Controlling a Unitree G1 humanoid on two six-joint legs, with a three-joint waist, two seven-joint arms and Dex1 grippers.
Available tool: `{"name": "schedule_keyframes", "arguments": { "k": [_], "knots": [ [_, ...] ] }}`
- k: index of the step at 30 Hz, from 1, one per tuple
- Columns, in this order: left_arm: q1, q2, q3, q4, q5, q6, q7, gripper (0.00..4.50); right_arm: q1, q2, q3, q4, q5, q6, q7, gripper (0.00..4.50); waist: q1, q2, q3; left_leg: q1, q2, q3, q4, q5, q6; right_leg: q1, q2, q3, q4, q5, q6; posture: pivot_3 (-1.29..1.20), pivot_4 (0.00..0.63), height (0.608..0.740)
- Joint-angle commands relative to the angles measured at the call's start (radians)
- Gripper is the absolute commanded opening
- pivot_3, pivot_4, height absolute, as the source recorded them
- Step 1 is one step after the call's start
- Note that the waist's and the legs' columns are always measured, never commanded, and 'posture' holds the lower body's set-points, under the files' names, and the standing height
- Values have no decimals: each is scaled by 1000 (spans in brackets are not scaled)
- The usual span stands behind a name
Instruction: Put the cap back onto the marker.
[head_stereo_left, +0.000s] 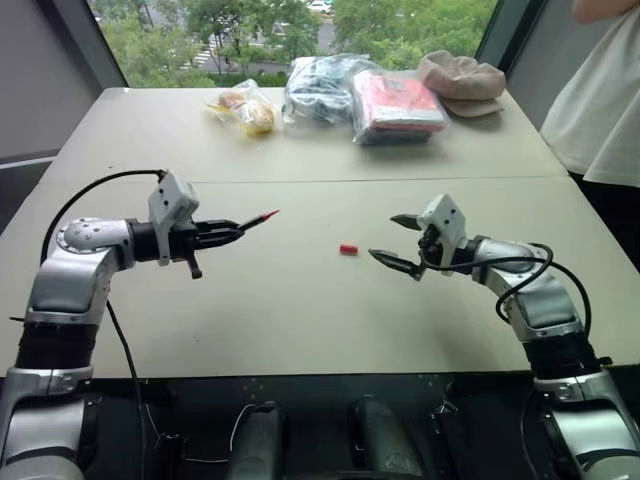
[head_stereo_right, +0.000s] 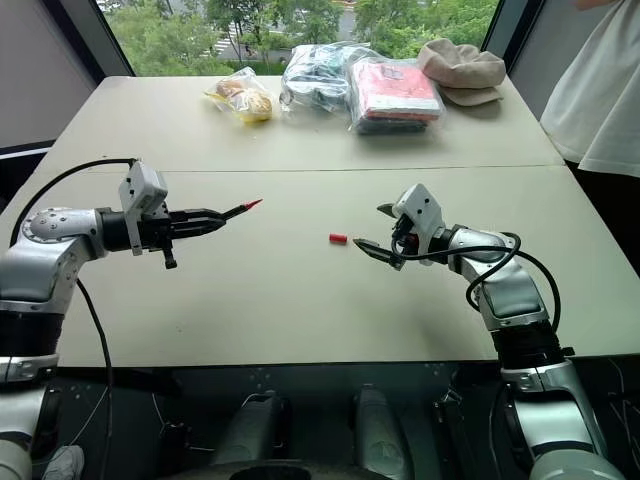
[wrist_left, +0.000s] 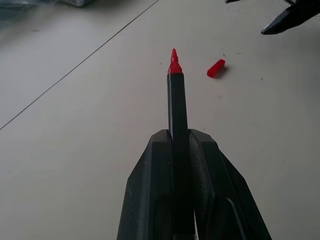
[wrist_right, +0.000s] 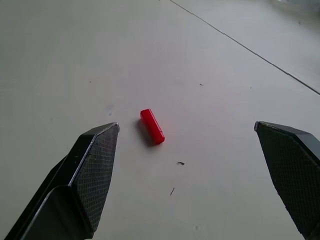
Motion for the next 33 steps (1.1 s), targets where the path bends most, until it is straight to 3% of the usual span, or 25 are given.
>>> {"name": "schedule_keyframes", "arguments": {
  "k": [1,33],
  "knots": [
    [12,13,29,-69,-27,15,28,26,-51,34,11,60,-14,-66,28,4500,0,0,0,0,0,0,0,0,0,0,0,0,0,0,0,0,150,740],
    [126,39,72,-205,-90,31,152,26,-220,190,89,514,-178,-343,120,4500,-1,1,0,0,0,0,-1,0,0,0,0,1,0,0,0,0,150,740]
  ]
}}
